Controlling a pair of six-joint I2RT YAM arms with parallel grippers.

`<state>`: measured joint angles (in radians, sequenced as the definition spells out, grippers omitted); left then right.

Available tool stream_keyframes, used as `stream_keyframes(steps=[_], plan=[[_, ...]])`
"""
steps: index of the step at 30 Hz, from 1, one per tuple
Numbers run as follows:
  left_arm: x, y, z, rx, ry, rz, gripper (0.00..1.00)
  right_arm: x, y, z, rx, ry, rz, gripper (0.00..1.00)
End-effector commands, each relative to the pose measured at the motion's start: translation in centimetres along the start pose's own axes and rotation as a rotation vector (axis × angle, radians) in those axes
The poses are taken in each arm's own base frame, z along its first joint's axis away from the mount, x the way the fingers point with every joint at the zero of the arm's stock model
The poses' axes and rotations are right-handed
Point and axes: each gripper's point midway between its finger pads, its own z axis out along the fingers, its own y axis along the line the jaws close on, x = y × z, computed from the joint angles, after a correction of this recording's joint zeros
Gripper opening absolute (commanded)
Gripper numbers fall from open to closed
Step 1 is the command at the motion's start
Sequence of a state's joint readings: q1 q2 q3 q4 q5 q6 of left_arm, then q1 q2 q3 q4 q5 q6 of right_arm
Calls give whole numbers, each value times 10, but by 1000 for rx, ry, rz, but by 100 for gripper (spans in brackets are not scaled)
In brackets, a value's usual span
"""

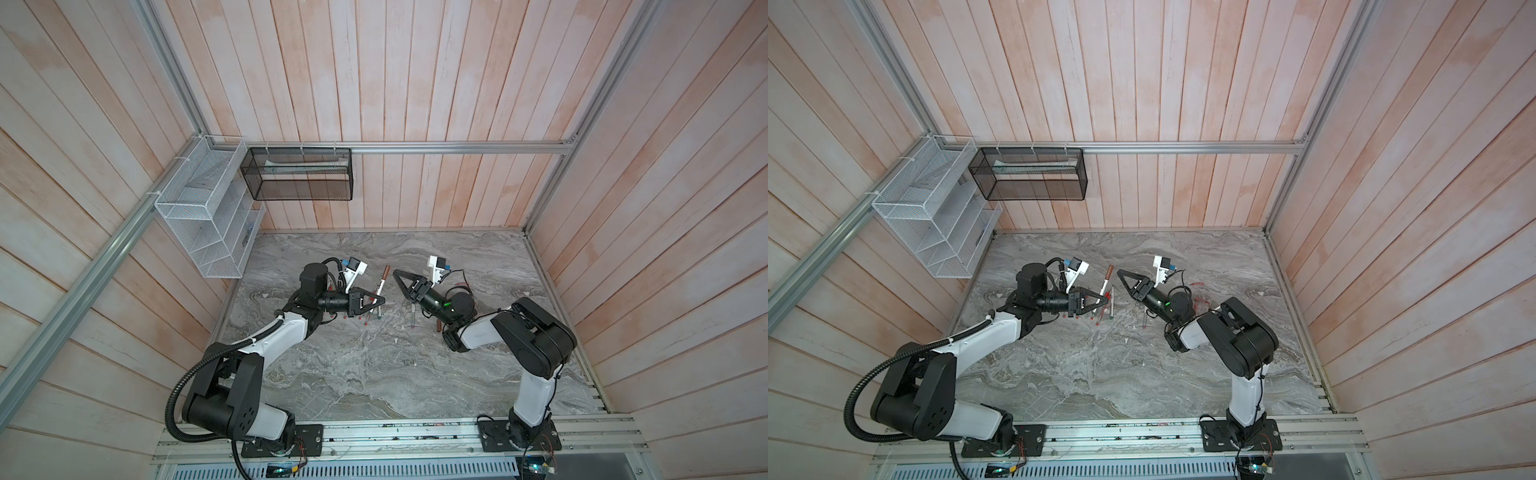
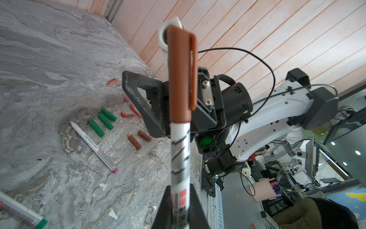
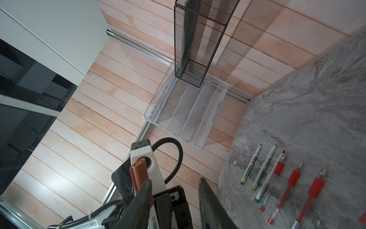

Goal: Remove pen caps from pens
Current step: Open the pen cap on the pen.

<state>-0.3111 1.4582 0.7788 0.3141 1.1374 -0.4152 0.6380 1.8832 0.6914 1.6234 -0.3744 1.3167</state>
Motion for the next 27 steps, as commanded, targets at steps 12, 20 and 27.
stream_keyframes(steps=[12,20,27], plan=[[7,-4,9,40,36,2,0,13,57,20,-209,76,-88,39],[14,-3,13,33,50,7,0,9,54,18,-208,72,-90,2],[32,2,25,6,100,9,0,-44,64,-4,-170,-25,-149,0]])
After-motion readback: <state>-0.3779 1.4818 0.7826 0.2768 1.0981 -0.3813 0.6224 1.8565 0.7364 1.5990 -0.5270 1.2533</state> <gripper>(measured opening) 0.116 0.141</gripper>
